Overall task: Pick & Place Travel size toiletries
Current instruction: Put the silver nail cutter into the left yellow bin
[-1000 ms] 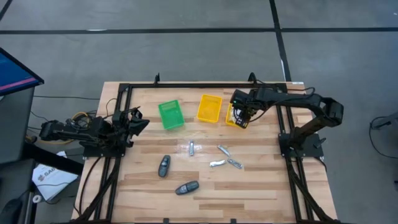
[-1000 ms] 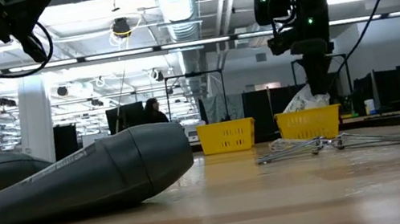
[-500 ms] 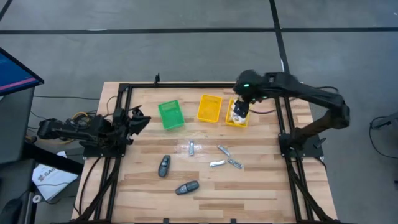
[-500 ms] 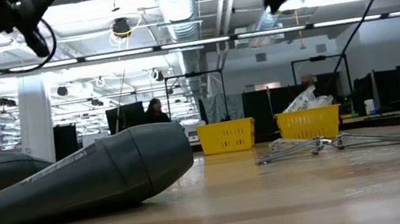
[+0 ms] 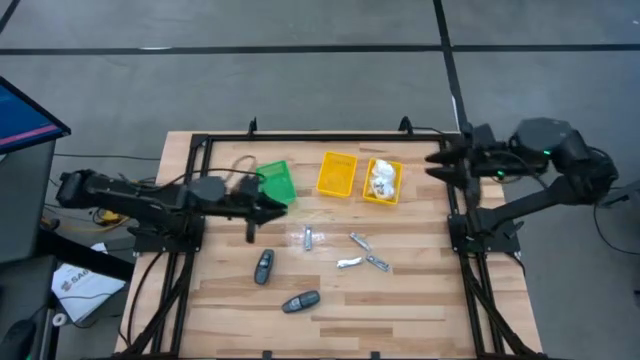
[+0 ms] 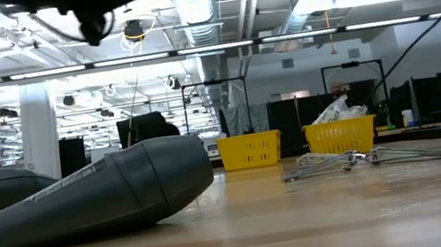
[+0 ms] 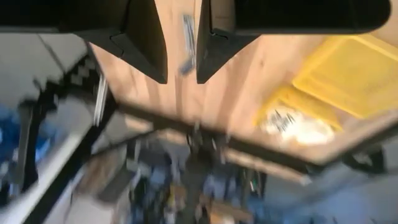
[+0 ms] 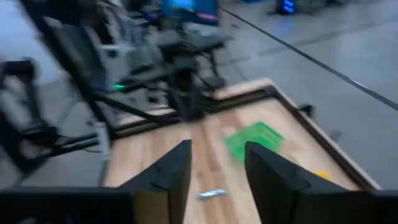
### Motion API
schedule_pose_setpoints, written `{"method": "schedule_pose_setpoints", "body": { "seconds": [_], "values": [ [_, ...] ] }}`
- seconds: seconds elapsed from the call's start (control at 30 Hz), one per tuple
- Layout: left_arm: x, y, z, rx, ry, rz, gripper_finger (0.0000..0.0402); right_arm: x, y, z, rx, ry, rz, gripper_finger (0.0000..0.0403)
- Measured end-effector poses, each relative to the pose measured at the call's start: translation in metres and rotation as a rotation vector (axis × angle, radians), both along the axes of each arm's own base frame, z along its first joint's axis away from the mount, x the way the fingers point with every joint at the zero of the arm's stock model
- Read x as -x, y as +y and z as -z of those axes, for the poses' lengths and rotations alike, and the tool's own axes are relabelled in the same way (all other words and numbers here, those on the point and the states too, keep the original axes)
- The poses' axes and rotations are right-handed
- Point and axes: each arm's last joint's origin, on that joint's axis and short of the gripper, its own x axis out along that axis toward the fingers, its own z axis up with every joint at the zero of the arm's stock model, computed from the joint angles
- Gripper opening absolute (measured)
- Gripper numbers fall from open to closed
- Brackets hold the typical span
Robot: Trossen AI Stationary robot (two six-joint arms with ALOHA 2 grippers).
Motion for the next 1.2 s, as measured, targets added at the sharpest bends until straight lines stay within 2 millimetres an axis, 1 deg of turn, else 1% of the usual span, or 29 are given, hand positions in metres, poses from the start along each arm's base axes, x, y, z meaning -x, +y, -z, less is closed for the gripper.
{"method": "schedule_pose_setpoints", "body": {
  "seconds": [0.1,0.23,0.27,0.4,0.47,0.67,0.8,0.83,0.9,0.97,1.0,1.07,1.13,1.2],
  "values": [
    [-0.022,-0.002,-0.002,-0.032,0.079,0.034,0.0078,0.013,0.008,0.011,0.029,-0.03,-0.087,0.0092],
    [-0.045,0.0,-0.001,-0.045,0.12,0.035,0.0078,0.031,0.01,0.038,0.066,-0.068,-0.134,0.0019],
    [-0.049,0.001,0.001,-0.044,0.132,0.034,0.0078,0.037,0.009,0.045,0.067,-0.083,-0.137,0.001],
    [-0.06,0.007,0.011,-0.043,0.18,0.016,0.0078,0.059,0.001,0.076,0.051,-0.158,-0.121,0.0014],
    [-0.064,0.009,0.017,-0.043,0.207,0.006,0.0078,0.07,-0.003,0.091,0.048,-0.197,-0.142,0.0006],
    [-0.074,0.013,0.037,-0.043,0.286,0.029,0.0078,0.09,-0.011,0.131,-0.001,-0.373,-0.201,0.0002],
    [-0.083,0.012,0.05,-0.111,0.347,0.064,0.0078,0.096,-0.013,0.157,-0.008,-0.466,-0.233,0.0001],
    [-0.085,0.012,0.052,-0.128,0.361,0.071,0.0078,0.092,-0.011,0.161,0.012,-0.469,-0.249,0.0001],
    [-0.088,0.014,0.056,-0.149,0.384,0.077,0.0078,0.085,-0.006,0.173,0.081,-0.42,-0.277,0.0001],
    [-0.092,0.015,0.06,-0.153,0.394,0.075,0.0078,0.084,-0.005,0.172,0.107,-0.448,-0.308,0.0001],
    [-0.092,0.016,0.062,-0.152,0.404,0.073,0.0078,0.081,-0.003,0.176,0.124,-0.435,-0.306,0.0001],
    [-0.094,0.017,0.064,-0.156,0.398,0.089,0.0078,0.075,0.0,0.19,0.156,-0.365,-0.294,0.0],
    [-0.095,0.017,0.067,-0.166,0.414,0.107,0.0078,0.073,0.001,0.192,0.119,-0.37,-0.3,0.0],
    [-0.097,0.017,0.071,-0.175,0.423,0.137,0.0078,0.069,0.005,0.199,0.061,-0.359,-0.344,0.0]
  ]
}}
